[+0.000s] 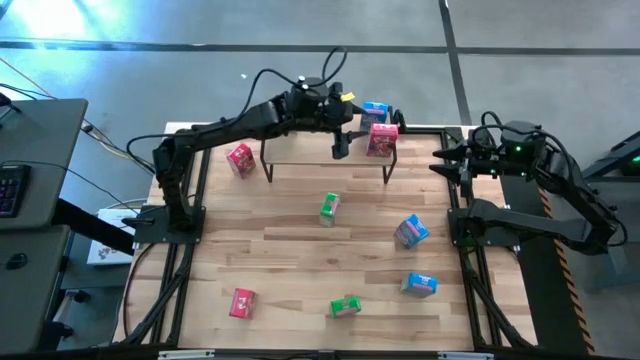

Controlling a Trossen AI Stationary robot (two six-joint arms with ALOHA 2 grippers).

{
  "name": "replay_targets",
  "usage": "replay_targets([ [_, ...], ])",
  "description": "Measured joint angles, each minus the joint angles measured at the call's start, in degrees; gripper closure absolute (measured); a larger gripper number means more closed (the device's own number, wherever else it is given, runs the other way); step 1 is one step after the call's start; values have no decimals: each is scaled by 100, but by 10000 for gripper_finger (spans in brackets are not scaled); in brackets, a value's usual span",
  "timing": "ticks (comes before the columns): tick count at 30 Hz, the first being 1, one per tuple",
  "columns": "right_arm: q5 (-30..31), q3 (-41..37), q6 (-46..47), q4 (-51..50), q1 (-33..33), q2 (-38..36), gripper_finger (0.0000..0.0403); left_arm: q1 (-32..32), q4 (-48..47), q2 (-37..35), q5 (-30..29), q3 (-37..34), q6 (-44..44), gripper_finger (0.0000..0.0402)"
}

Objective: Stack cereal on shelf
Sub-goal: Put the right red cereal box on the shelf

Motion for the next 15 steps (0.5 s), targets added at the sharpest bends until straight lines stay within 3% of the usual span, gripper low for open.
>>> replay_targets([
  [5,0,0,-2,2,0,2,187,-15,176,47,304,6,5,153],
  [15,0,2,-2,0,0,2,187,-17,156,50,357,4,192,153],
])
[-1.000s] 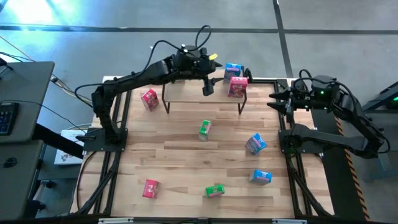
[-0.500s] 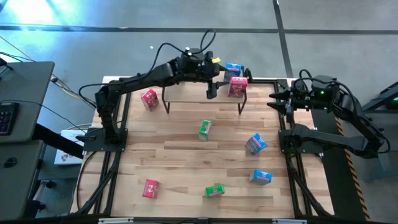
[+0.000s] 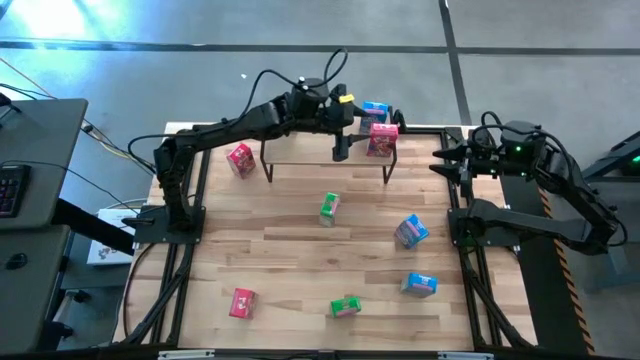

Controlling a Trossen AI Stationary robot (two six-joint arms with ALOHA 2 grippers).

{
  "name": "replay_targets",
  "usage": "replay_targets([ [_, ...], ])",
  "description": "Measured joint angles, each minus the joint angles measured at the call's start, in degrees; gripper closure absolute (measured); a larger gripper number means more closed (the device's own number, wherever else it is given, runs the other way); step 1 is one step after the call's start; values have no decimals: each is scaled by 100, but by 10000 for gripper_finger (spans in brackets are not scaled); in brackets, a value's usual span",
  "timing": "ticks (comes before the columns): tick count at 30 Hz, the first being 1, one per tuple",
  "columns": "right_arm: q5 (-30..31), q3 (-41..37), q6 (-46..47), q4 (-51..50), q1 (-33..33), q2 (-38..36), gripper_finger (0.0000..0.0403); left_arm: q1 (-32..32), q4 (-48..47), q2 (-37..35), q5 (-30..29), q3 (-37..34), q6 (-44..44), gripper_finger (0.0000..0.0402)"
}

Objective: Stack cereal on shelf
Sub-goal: Put the right red cereal box on the shelf

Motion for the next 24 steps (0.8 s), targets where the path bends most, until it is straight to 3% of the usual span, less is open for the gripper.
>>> replay_targets([
  [24,2,2,0,-2,0,0,187,168,50,437,22,2,444,153],
])
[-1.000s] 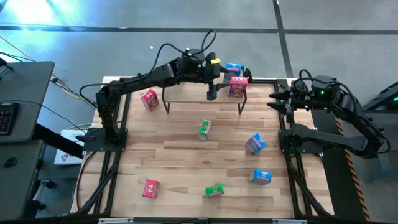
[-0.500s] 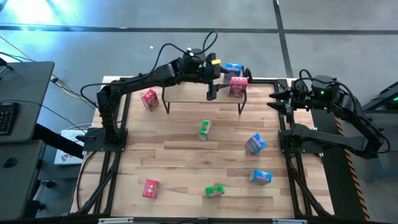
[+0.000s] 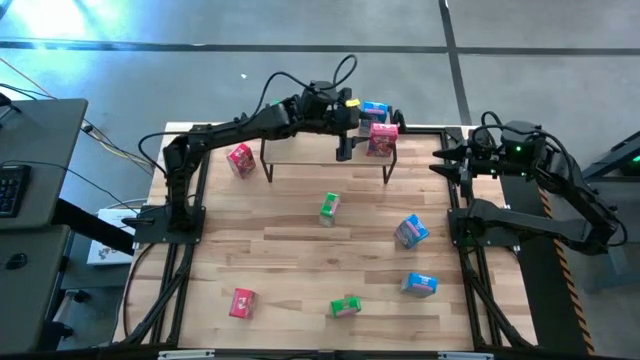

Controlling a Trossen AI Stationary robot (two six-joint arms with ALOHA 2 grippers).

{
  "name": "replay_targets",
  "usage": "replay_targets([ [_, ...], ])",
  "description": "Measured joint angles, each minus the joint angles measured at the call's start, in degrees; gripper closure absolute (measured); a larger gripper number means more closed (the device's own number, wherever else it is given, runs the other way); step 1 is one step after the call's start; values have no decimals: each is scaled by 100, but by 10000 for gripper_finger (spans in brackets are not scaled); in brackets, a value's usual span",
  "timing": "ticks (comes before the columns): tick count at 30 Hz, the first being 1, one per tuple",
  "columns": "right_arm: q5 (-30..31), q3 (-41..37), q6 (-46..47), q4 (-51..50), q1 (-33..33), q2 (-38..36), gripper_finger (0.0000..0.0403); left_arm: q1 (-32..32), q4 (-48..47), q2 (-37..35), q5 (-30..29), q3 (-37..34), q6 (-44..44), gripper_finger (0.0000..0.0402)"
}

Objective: Stack cereal on shelf
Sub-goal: Put the right red cereal box on the shelf

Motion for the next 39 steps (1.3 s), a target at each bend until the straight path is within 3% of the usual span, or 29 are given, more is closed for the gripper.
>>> replay_targets([
  [16,0,2,0,0,0,0,187,330,111,365,784,-2,-351,153],
  [27,-1,2,0,0,0,0,187,443,294,422,976,4,-684,142],
  [39,-2,2,0,0,0,0,187,483,429,597,1163,0,-494,128],
])
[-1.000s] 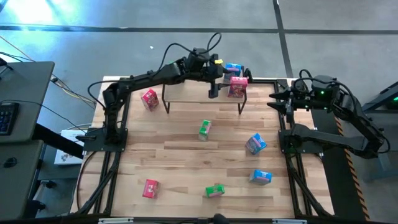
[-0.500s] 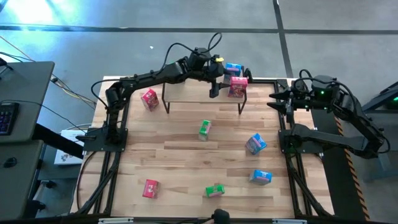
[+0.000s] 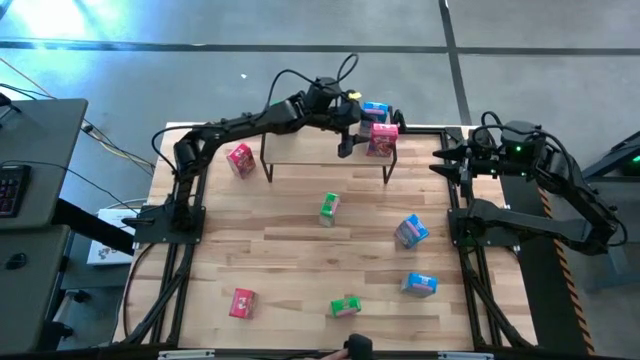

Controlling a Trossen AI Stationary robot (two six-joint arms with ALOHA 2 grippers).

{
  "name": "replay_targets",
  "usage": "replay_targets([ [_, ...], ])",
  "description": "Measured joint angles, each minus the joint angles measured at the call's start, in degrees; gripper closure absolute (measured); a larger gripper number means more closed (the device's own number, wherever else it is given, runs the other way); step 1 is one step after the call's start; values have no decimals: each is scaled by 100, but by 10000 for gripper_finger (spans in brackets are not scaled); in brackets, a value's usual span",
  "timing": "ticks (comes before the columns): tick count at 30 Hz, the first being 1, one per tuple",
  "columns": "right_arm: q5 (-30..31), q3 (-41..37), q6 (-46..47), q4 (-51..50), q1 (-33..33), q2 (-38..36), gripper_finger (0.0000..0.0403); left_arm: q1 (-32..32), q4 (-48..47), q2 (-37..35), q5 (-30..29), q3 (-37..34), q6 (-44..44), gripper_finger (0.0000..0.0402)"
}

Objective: Stack cereal on shelf
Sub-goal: Put the right red cereal box on the shelf

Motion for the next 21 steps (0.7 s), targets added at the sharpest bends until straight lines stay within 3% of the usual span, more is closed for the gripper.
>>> replay_targets([
  [13,0,0,0,0,0,0,187,-9,164,137,52,0,34,131],
  [21,0,0,0,0,0,0,187,19,156,198,316,-2,17,166],
])
